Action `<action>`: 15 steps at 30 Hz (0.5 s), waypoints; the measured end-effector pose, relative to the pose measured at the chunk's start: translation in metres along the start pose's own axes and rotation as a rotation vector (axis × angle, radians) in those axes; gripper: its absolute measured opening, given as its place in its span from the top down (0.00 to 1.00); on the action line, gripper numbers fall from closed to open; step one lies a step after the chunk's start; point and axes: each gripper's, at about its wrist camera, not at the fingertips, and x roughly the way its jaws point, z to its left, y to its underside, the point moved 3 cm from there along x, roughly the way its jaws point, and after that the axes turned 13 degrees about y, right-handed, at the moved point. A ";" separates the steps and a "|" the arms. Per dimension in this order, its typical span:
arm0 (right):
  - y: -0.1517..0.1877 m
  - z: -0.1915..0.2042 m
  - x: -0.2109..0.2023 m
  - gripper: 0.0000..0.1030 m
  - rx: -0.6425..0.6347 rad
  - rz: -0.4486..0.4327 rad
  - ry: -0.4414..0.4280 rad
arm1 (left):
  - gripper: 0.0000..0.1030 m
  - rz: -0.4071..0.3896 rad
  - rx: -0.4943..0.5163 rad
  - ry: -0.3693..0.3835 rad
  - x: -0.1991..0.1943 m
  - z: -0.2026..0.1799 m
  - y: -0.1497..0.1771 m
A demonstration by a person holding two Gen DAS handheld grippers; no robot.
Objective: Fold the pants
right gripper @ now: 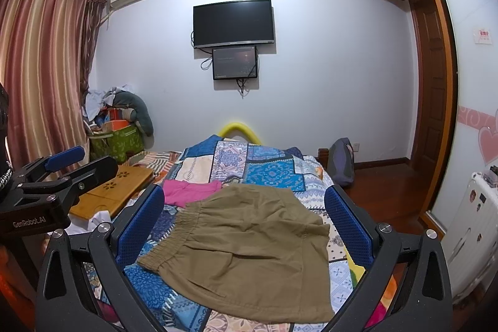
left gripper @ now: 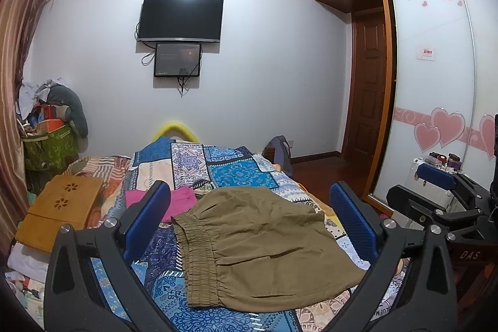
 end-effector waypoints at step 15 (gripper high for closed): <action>0.000 -0.001 -0.001 0.01 0.007 -0.004 0.002 | 0.00 0.000 0.004 -0.005 -0.001 0.001 -0.002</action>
